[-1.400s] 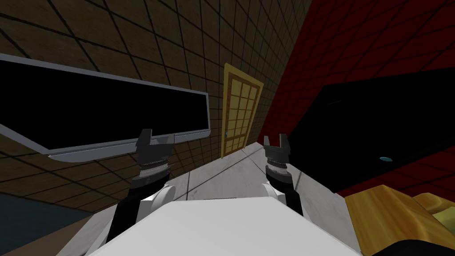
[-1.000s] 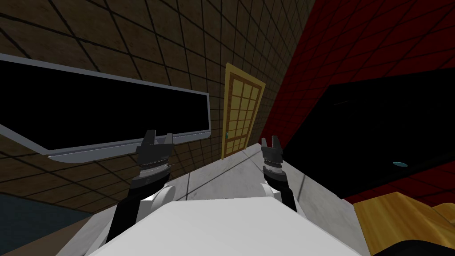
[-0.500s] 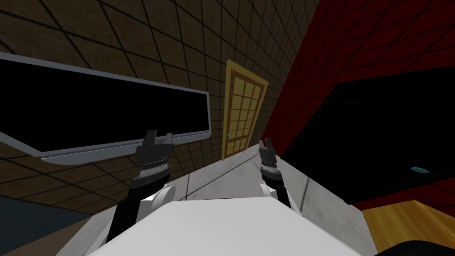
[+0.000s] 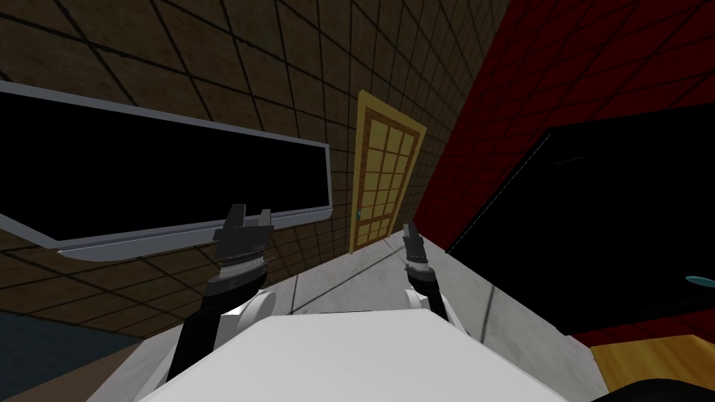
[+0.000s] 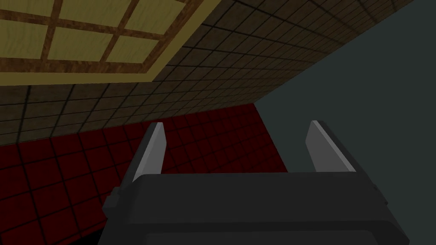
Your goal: Pull the door open
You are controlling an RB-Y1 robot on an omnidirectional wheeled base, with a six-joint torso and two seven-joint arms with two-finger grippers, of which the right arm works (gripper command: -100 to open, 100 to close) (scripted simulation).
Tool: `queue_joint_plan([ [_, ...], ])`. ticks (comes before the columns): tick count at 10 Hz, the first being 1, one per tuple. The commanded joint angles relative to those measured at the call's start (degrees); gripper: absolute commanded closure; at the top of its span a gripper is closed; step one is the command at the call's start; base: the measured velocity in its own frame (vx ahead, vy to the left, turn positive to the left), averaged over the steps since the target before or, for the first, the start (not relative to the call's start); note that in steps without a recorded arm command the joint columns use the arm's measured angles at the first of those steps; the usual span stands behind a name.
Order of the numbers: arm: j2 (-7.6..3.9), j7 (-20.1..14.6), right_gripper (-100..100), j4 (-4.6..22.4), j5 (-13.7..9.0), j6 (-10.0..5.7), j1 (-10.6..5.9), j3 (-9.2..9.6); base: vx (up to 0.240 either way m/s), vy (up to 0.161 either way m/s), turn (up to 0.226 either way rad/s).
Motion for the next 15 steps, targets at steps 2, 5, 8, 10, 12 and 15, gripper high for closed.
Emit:
queue_joint_plan([
  [2,-0.59,2.8,-100,3.8,1.2,-0.71,-1.08,-0.44,0.088,-0.003,0.044],
  [5,-1.12,6.2,-100,8.6,2.9,-1.80,-2.30,-0.81,0.087,-0.014,0.044],
  [8,-1.63,9.8,-100,13.3,4.5,-2.93,-3.57,-1.19,0.093,-0.009,0.043],
  [10,-1.79,11.0,-100,15.3,5.1,-3.32,-4.01,-1.32,0.081,0.007,0.029],
  [12,-2.11,13.4,-100,18.5,6.3,-4.10,-4.88,-1.58,0.066,-0.005,0.040],
  [15,-2.54,17.2,-100,24.0,8.0,-5.30,-6.23,-1.98,0.091,-0.014,0.044],
])
